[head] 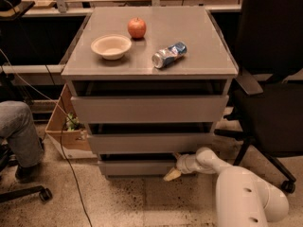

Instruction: Open bottom drawer

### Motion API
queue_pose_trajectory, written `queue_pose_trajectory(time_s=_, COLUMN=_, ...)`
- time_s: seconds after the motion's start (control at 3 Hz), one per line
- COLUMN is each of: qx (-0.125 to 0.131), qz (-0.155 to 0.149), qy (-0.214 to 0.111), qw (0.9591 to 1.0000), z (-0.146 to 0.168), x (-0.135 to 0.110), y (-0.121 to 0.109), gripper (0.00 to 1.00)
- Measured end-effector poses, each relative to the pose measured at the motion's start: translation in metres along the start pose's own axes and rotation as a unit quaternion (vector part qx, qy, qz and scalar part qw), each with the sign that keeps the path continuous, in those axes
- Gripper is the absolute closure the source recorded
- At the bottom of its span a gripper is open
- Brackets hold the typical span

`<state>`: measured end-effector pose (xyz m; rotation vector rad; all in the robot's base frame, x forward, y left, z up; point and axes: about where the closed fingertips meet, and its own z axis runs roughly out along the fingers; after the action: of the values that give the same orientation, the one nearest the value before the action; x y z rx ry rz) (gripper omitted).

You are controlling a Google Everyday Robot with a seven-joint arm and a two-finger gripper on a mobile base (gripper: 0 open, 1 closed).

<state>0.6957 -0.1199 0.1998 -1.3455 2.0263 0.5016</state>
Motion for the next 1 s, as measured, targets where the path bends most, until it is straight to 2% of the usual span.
queue_pose_trajectory(time_s=0.33, qx=-0.023, qz=0.001, qy=-0.002, qw=0.9997, z=0.0166, x=0.0047, y=0.0159, gripper=0.42)
queue_pose_trajectory(time_s=0.67, qx=-0.024, qz=0.001, qy=-0.002, qw=0.9997, z=0.0135, x=0.0015, y=0.0161, gripper=0.65)
queue_pose_trajectory(time_s=1.0, qx=-0.024, qz=0.001, qy=-0.002, qw=0.9997, z=0.0092, x=-0.0021, y=0.0158, gripper=0.69)
